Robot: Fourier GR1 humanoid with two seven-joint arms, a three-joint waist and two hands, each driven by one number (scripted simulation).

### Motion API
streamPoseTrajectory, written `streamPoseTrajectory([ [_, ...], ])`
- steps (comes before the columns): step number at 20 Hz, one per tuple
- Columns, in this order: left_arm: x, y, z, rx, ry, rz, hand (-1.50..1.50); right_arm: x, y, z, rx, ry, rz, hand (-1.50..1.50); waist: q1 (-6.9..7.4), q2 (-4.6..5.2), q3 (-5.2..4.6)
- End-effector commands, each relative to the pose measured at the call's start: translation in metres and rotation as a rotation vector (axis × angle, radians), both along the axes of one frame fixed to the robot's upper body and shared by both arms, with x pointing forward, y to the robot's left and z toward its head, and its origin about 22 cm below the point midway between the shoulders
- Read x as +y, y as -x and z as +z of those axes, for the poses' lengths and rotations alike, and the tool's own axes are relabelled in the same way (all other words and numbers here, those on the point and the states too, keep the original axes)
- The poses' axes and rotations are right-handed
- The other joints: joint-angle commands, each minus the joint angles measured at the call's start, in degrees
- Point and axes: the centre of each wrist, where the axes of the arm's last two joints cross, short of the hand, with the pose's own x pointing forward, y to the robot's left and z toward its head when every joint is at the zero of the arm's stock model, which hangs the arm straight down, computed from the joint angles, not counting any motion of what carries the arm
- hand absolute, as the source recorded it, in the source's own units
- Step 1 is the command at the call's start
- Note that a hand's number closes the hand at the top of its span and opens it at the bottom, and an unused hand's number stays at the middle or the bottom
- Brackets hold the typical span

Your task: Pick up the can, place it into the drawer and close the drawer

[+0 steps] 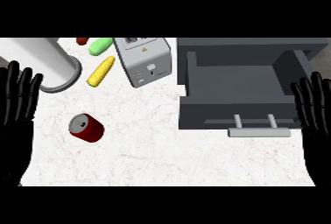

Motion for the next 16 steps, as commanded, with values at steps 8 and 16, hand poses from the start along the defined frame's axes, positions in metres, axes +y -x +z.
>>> streamPoseTrajectory([
  [8,0.081,0.022,-0.043,0.372,0.11,0.036,-1.5,-0.02,0.009,-0.025,0.251,-0.093,-0.155,-1.5,0.08,0.9,-1.44],
  [16,0.128,0.029,-0.001,0.426,0.131,0.039,-1.5,-0.031,0.011,-0.007,0.277,-0.099,-0.165,-1.5,0.01,0.63,-1.37],
])
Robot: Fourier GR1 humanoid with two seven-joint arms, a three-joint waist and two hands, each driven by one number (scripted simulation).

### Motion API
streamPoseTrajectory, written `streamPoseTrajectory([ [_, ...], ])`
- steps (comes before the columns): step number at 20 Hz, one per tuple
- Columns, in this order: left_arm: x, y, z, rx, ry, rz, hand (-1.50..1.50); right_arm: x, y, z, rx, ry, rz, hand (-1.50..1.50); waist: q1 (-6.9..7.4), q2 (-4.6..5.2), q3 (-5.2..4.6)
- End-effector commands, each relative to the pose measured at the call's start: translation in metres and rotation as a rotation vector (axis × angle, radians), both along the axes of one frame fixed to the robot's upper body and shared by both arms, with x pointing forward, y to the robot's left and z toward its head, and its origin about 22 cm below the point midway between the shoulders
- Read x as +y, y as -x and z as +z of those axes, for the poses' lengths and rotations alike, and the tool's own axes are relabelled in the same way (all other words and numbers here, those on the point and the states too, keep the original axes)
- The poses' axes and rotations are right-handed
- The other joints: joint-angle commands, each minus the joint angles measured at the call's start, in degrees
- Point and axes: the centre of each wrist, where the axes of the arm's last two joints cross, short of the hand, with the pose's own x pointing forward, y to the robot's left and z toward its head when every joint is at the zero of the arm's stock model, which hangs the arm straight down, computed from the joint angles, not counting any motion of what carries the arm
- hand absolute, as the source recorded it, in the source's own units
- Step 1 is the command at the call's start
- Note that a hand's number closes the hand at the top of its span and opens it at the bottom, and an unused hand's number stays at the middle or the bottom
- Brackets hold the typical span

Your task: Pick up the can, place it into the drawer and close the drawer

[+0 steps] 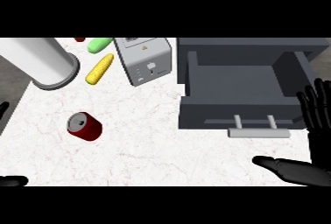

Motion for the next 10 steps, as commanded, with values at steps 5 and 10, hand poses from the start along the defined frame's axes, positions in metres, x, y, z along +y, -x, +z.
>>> streamPoseTrajectory([
  [5,0.006,-0.007,0.002,0.013,0.023,-0.005,-1.5,-0.007,0.006,-0.002,0.021,0.007,-0.008,-1.5,-0.28,-0.01,-0.01],
  [10,-0.008,-0.013,-0.014,0.06,0.007,0.004,-1.5,-0.006,-0.006,-0.02,0.013,0.005,-0.023,-1.5,-0.26,0.02,-0.01],
])
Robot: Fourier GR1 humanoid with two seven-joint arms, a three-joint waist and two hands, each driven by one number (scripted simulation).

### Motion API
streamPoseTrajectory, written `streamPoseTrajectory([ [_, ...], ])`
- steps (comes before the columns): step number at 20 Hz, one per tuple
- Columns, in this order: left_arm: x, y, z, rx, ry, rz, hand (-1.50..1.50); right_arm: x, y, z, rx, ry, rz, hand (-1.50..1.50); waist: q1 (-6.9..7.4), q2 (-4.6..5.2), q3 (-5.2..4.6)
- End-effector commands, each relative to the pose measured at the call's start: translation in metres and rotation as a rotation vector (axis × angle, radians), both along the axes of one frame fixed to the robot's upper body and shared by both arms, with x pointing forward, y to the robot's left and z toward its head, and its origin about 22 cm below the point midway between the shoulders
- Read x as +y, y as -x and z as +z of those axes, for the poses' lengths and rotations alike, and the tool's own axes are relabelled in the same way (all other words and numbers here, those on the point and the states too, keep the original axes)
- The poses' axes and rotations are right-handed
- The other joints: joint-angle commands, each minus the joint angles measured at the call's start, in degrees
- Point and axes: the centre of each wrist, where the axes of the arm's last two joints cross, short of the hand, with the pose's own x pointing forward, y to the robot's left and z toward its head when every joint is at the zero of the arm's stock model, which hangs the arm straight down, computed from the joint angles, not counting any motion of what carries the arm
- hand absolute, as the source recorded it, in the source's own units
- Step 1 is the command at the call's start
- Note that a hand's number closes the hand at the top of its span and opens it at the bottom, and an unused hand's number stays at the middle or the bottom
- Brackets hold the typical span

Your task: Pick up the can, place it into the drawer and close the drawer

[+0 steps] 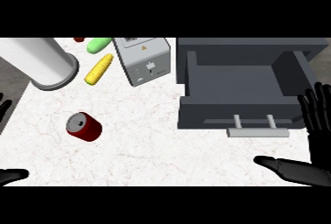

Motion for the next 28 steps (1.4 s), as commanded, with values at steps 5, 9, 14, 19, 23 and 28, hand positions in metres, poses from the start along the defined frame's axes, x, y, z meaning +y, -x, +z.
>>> streamPoseTrajectory([
  [5,-0.034,-0.016,-0.045,0.045,0.0,-0.012,-1.5,-0.005,0.021,0.007,-0.011,0.01,0.004,-1.5,-0.28,-0.01,-0.02],
  [9,-0.026,-0.006,-0.06,0.091,-0.026,-0.001,-1.5,-0.012,0.009,0.007,-0.007,0.004,-0.017,-1.5,-0.01,0.0,-0.01],
  [14,-0.038,-0.025,-0.094,0.119,-0.035,0.012,-1.5,-0.02,0.027,-0.006,-0.03,0.018,-0.003,-1.5,-0.3,0.02,-0.01],
  [19,-0.052,-0.023,-0.13,0.11,-0.056,0.031,-1.5,-0.02,0.03,0.028,-0.017,0.011,-0.013,-1.5,-0.29,0.01,-0.03],
  [23,-0.027,-0.025,-0.155,0.123,-0.04,0.079,-1.5,-0.02,0.038,0.023,-0.029,0.026,0.0,-1.5,-0.33,0.03,-0.03],
  [28,-0.012,-0.013,-0.175,0.164,-0.031,0.105,-1.5,-0.026,0.036,0.023,-0.036,0.022,-0.002,-1.5,-0.15,0.02,-0.02],
])
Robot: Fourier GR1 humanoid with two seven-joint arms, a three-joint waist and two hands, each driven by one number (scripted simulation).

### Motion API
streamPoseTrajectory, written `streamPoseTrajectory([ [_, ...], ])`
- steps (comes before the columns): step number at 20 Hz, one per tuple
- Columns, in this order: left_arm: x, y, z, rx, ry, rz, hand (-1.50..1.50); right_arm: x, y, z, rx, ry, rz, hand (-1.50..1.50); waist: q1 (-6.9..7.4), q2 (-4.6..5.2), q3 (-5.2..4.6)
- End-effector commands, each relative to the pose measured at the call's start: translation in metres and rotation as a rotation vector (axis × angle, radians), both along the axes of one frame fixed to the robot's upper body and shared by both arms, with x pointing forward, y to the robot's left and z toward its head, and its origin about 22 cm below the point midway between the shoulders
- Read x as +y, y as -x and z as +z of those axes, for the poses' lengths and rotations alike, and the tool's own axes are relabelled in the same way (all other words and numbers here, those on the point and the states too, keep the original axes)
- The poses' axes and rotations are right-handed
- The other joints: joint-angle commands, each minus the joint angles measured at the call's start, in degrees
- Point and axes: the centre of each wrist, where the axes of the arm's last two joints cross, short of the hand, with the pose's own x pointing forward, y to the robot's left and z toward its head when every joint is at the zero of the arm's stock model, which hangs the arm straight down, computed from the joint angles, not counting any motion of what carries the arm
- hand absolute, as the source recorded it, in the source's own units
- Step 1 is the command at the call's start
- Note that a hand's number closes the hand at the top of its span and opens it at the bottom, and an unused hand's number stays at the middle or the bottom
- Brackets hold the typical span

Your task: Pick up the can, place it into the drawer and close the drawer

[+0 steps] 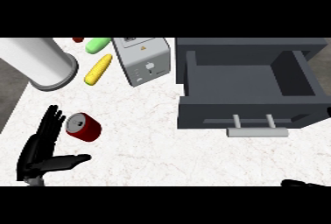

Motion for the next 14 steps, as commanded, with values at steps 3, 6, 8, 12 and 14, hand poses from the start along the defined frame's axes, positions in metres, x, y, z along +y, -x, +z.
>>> streamPoseTrajectory([
  [3,-0.009,-0.004,-0.024,0.021,-0.008,0.024,-1.5,-0.006,0.015,0.012,-0.009,-0.008,0.01,-1.5,-0.02,-0.03,0.0],
  [6,0.019,0.01,-0.03,0.054,0.002,0.029,-1.5,-0.004,0.01,0.001,0.0,-0.006,-0.014,-1.5,0.12,-0.04,0.01],
  [8,0.017,0.003,-0.049,0.056,-0.015,0.042,-1.5,-0.008,-0.01,0.017,0.001,0.008,0.0,-1.5,0.15,0.02,-0.01],
  [12,0.02,-0.025,-0.051,0.058,0.047,0.036,-1.5,0.007,0.01,0.013,0.01,0.002,-0.006,-1.5,-0.08,0.02,-0.02],
  [14,0.017,-0.019,-0.074,0.055,0.04,0.048,-1.5,-0.002,0.004,0.002,0.002,0.009,-0.012,-1.5,-0.17,0.07,-0.03],
])
